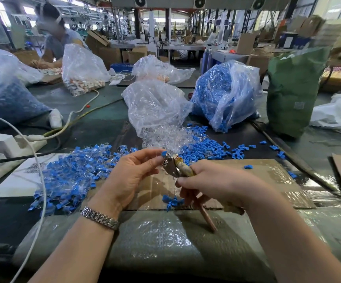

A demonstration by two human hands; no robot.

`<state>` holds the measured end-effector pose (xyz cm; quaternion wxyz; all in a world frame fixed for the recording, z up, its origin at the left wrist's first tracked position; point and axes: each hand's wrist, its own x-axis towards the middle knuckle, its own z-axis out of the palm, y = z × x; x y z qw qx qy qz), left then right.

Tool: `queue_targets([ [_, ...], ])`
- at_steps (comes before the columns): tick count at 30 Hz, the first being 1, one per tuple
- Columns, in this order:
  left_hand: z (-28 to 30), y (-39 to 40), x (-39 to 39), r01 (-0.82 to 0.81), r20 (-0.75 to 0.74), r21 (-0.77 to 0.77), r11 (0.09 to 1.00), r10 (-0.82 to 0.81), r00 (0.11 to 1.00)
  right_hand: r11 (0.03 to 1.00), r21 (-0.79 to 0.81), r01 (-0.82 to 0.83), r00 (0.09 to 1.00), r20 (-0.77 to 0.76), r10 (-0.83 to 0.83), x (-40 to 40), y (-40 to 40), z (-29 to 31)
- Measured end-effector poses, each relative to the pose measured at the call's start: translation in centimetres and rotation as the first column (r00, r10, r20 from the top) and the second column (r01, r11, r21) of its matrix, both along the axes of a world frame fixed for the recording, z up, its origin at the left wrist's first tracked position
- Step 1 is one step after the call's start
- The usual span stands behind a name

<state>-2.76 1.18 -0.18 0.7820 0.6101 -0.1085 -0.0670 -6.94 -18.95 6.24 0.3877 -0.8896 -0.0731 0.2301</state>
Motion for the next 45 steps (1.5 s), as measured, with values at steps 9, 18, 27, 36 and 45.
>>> queue_targets([
  [9,0.0,0.0,-0.3,-0.056,0.05,0.165,0.985,0.048,0.998,0.997,0.067,0.035,0.998,0.043,-0.038,-0.1,0.5,-1.1],
  [18,0.4,-0.1,-0.7,-0.087,0.063,0.254,0.963,0.074,0.995,0.994,-0.032,0.101,0.992,0.085,-0.098,0.4,1.4,-2.3],
  [27,-0.1,0.2,0.0,-0.309,0.141,0.262,0.914,0.28,0.95,0.986,-0.032,0.161,0.98,0.125,-0.156,0.7,-0.9,-1.0],
  [36,-0.2,-0.2,-0.3,-0.454,0.446,0.644,0.616,0.18,0.877,0.639,-0.619,0.456,0.872,0.454,-0.183,2.3,-3.3,-4.8],
  [45,-0.1,-1.2,-1.4,-0.038,0.273,0.705,0.709,-0.221,0.936,0.98,-0.145,0.139,0.917,0.393,-0.072,-1.1,-0.9,-3.9],
])
